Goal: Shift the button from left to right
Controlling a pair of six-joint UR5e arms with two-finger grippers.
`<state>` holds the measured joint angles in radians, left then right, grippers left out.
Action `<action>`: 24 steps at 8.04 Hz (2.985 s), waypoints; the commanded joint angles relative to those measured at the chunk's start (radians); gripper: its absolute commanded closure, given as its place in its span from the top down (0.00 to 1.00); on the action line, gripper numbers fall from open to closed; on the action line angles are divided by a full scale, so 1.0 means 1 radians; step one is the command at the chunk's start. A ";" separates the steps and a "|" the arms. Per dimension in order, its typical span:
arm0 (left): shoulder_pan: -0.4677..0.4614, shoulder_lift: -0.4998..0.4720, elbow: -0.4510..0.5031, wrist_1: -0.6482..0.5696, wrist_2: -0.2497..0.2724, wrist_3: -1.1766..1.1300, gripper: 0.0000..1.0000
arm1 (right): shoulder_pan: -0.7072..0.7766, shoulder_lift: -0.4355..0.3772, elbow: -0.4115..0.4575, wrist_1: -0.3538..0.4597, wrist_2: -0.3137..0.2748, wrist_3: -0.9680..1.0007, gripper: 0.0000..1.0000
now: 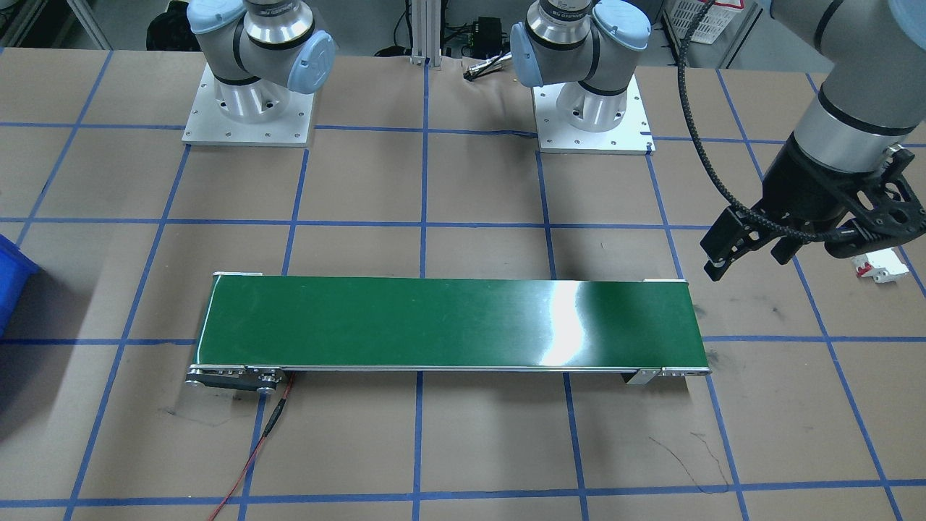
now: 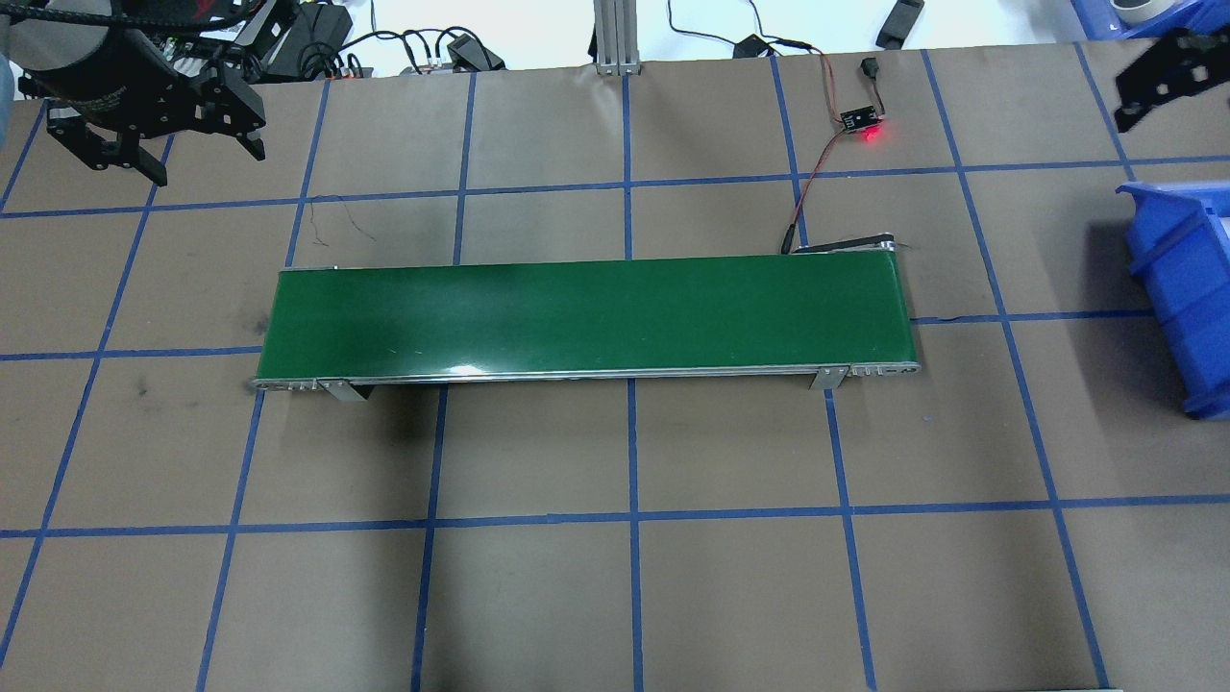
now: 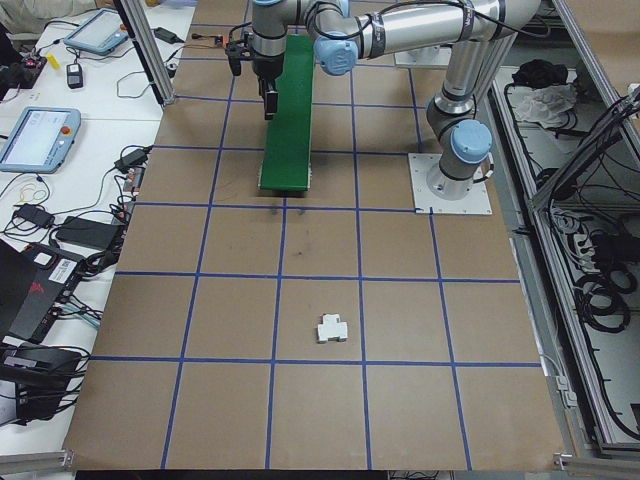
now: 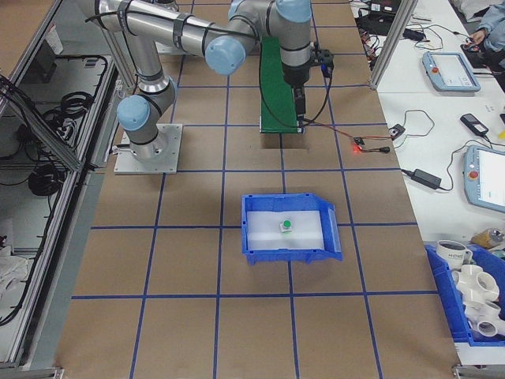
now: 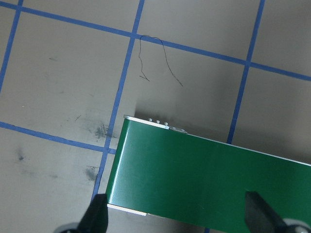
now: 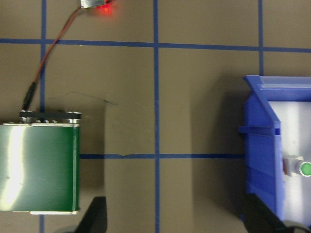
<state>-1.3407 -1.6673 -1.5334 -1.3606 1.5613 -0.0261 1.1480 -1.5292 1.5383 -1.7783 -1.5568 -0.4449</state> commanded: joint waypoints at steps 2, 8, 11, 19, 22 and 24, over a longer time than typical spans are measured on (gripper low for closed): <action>-0.024 -0.008 0.003 0.000 -0.017 -0.005 1.00 | 0.373 -0.029 -0.007 -0.010 -0.006 0.395 1.00; -0.112 -0.012 -0.002 0.002 -0.001 0.002 1.00 | 0.484 -0.019 0.006 -0.012 -0.020 0.436 1.00; -0.112 -0.012 -0.002 0.002 -0.001 0.002 1.00 | 0.480 -0.012 0.006 -0.027 -0.029 0.431 1.00; -0.112 -0.012 -0.002 0.003 -0.001 0.002 1.00 | 0.477 -0.003 0.014 -0.053 -0.032 0.436 1.00; -0.112 -0.014 -0.002 0.002 0.000 0.002 1.00 | 0.475 -0.002 0.014 -0.053 -0.032 0.437 1.00; -0.112 -0.014 -0.002 0.002 0.000 0.003 1.00 | 0.473 -0.002 0.016 -0.053 -0.032 0.440 1.00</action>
<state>-1.4527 -1.6810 -1.5355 -1.3588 1.5613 -0.0245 1.6230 -1.5310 1.5532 -1.8316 -1.5891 -0.0077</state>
